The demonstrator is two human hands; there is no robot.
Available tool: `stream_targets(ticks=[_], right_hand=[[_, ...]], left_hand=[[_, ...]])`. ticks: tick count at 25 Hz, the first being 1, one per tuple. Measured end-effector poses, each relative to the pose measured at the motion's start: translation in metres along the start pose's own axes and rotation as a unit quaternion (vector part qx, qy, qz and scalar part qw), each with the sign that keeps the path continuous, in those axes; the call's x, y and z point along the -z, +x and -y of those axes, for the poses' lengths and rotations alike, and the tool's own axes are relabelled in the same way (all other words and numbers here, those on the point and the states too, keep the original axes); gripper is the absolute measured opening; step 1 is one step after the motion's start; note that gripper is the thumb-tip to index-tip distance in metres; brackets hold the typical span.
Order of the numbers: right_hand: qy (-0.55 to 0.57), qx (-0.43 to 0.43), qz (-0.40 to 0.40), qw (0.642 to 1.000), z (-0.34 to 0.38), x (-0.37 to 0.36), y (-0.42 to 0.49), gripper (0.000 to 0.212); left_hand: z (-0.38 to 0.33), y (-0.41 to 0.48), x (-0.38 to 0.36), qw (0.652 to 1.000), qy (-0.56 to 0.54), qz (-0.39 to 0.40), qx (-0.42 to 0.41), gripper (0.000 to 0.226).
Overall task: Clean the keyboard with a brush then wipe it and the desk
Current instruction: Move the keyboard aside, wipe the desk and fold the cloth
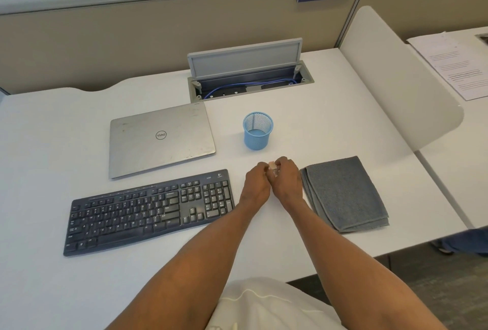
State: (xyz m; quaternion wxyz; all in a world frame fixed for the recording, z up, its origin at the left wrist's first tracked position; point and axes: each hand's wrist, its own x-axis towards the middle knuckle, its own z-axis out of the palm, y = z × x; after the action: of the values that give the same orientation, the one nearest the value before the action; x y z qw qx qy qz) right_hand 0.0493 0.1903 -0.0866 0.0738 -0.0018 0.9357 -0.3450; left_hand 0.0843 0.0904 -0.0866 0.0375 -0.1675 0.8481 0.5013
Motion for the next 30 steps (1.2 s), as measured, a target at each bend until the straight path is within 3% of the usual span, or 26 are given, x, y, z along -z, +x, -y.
stream_targets(ticks=[6,12,16,21,30], right_hand=[[0.069,0.117,-0.076,0.988,0.015,0.009,-0.011,0.027],[0.118,0.198,-0.142,0.963,0.053,0.031,0.003,0.021],[0.146,0.210,-0.168,0.952,0.088,0.053,0.023,0.031],[0.170,0.262,-0.178,0.933,0.130,0.078,0.062,0.025],[0.077,0.215,-0.117,0.967,0.126,0.057,0.097,0.014]], left_hand=[[-0.019,-0.004,0.024,0.989,-0.129,-0.074,0.007,0.013],[-0.059,0.015,0.057,0.972,-0.177,-0.115,-0.101,0.014],[-0.086,0.031,0.080,0.964,-0.149,-0.128,-0.180,0.018],[-0.117,0.059,0.109,0.943,-0.142,-0.177,-0.245,0.023],[-0.089,0.092,0.112,0.965,-0.103,-0.166,-0.173,0.021]])
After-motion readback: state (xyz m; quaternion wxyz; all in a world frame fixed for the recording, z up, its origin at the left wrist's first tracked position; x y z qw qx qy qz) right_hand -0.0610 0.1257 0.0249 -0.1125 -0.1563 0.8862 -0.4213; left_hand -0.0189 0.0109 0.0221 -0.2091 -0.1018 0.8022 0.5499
